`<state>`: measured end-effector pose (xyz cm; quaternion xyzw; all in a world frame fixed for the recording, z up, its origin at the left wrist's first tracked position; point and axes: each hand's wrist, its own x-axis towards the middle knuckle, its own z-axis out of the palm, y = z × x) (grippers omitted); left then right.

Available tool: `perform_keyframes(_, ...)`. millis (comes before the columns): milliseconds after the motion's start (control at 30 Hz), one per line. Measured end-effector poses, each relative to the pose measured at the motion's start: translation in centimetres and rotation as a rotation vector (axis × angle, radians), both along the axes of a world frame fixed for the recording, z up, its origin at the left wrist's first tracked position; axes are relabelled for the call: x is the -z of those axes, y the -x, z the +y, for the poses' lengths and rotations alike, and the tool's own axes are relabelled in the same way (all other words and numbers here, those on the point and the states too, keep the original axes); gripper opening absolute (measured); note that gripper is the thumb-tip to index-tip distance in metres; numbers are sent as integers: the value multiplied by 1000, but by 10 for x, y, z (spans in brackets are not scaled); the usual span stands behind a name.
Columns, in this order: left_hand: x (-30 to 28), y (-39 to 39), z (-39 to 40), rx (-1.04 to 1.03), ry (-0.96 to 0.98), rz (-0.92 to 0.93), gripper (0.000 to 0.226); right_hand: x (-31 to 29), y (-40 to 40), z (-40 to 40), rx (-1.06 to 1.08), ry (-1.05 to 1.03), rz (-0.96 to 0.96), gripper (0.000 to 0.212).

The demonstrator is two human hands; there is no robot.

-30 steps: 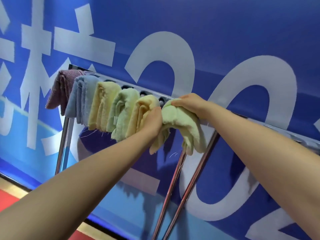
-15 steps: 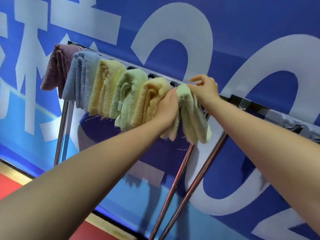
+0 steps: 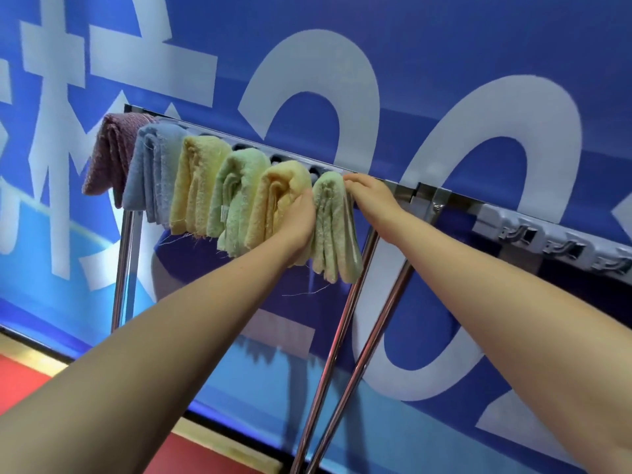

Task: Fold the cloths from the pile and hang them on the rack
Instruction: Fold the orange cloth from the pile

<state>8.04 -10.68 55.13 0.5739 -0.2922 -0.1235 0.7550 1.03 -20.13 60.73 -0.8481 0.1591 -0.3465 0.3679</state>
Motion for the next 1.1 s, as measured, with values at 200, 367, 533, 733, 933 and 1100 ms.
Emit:
perform_keyframes(200,32,18,27,-213,-143,-175,45,34,35,26,125,-186,-203,17)
perform_keyframes(367,75,48,47,-248,-109,-71,17,97,67,51,154,-553,-221,24)
perform_keyframes(533,151,85,65,-87,-258,-3,32,186,103,64,230,-912,-230,21)
perform_keyframes(733,259,116,72,29,-495,74,32,319,144,75,367,-911,-22,30)
perform_keyframes(933,372,133,63,290,-774,119,40,450,180,78,489,-961,196,33)
perform_keyframes(1100,458,145,62,422,-1006,311,33,528,217,71,604,-1034,448,31)
